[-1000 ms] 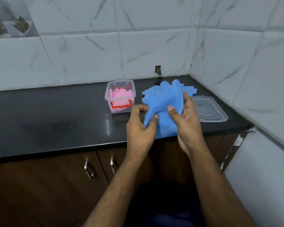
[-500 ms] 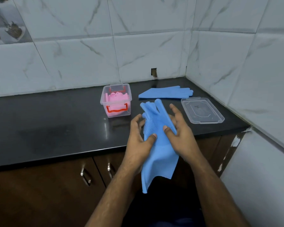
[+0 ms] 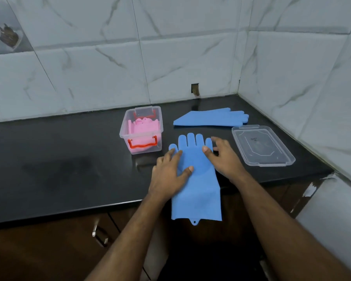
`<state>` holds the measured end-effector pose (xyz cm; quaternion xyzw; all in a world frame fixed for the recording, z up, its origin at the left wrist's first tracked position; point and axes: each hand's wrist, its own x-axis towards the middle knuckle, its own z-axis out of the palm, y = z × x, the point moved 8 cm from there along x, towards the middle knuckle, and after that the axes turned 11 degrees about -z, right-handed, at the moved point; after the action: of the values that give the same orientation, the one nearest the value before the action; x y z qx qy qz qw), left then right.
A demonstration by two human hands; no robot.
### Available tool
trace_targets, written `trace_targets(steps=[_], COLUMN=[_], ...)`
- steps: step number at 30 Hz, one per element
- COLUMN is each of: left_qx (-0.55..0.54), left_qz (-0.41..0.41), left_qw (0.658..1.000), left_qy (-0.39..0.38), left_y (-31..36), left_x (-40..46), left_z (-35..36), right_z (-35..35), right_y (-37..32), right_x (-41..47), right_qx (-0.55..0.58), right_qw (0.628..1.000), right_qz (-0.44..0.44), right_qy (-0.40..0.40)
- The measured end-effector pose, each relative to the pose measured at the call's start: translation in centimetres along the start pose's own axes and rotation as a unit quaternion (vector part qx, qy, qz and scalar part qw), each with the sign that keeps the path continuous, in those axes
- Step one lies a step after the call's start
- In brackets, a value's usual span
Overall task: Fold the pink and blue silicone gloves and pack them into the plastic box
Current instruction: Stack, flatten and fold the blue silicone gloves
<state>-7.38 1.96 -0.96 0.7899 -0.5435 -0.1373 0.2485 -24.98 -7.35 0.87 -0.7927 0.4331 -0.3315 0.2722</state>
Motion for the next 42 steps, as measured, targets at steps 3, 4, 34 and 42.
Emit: trace_targets(steps=[3, 4, 34, 42], left_qx=[0.033, 0.043, -0.065, -0.056], left_qz=[-0.005, -0.001, -0.034, -0.025], left_qw=[0.999, 0.999, 0.995, 0.995], left_qy=[-0.004, -0.009, 0.068, 0.075], left_y=[0.4, 0.7, 1.7, 1.9], left_x=[1.6, 2.1, 11.8, 13.1], left_z=[1.1, 1.3, 1.2, 1.2], right_z=[0.5, 0.7, 1.2, 2.4], right_y=[0.5, 0.5, 4.1, 3.6], right_x=[1.5, 1.8, 13.6, 15.6], right_qx=[-0.035, -0.041, -0.061, -0.135], right_qw=[0.999, 0.999, 0.993, 0.985], right_qz=[-0.005, -0.011, -0.038, -0.084], right_qy=[0.010, 0.018, 0.095, 0.066])
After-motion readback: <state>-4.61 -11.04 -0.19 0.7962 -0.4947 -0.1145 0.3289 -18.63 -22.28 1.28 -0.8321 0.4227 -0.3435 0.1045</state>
